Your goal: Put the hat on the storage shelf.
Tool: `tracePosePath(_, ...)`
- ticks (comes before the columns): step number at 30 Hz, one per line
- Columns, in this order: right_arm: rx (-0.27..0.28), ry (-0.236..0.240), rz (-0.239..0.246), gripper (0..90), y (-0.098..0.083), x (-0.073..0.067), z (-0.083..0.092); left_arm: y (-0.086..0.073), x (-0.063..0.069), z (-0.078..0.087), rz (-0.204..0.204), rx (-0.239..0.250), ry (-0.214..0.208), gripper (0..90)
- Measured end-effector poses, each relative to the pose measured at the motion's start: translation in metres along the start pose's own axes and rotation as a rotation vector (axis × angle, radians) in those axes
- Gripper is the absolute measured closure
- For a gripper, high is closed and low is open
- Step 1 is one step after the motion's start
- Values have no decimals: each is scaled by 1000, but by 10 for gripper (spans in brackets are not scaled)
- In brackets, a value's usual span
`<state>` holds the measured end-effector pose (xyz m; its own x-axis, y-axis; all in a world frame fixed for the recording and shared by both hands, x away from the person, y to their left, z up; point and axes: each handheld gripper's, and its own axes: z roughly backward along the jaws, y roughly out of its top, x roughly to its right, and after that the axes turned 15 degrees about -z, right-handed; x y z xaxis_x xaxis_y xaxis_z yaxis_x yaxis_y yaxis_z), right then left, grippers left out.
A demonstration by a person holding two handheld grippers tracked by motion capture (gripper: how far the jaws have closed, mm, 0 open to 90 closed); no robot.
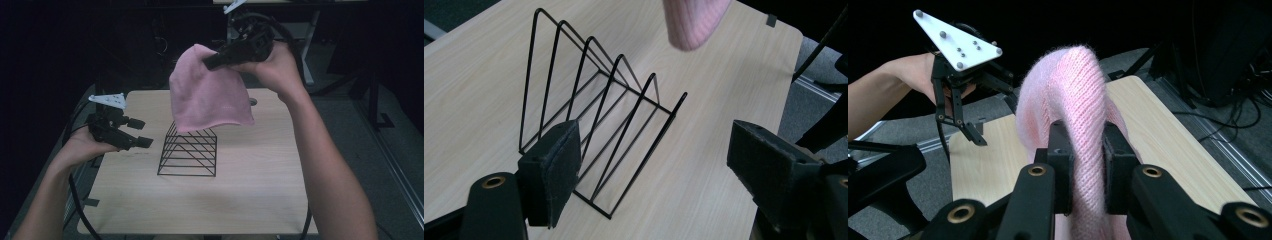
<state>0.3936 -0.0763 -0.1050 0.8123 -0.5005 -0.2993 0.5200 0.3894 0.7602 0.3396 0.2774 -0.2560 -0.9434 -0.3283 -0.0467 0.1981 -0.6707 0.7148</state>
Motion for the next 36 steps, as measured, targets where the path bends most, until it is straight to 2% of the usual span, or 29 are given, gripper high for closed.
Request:
tracePosePath(10,-1,53,20,781,4,-10,-28,4,-2,0,-11,17,-8,225)
tracePosePath(11,-2,58,29,780,5,-10,-31,4,-2,-1,-1,16,-25,238)
tracePosePath(13,-4,66,31,780,6,-13,-35,3,-4,-2,9,12,-31,262)
tracePosePath(18,0,85,35,780,9,-17,-42,2,-8,-3,30,37,-54,366)
tracePosePath(20,-3,88,38,780,10,-18,-44,2,-8,-3,21,51,-52,386)
tracePosePath(23,-3,98,44,780,11,-21,-48,2,-10,-1,37,82,-58,423)
tracePosePath(25,3,104,51,780,11,-21,-50,2,-12,0,45,81,-52,458)
tracePosePath(27,1,113,46,780,12,-23,-53,1,-13,1,61,81,-58,514)
tracePosePath(30,4,124,61,780,12,-26,-58,-2,-14,3,73,115,-64,626)
tracePosePath(33,11,133,63,779,12,-28,-60,-4,-14,3,78,109,-71,680)
tracePosePath(36,6,139,52,779,9,-27,-66,-6,-14,3,71,103,-62,787)
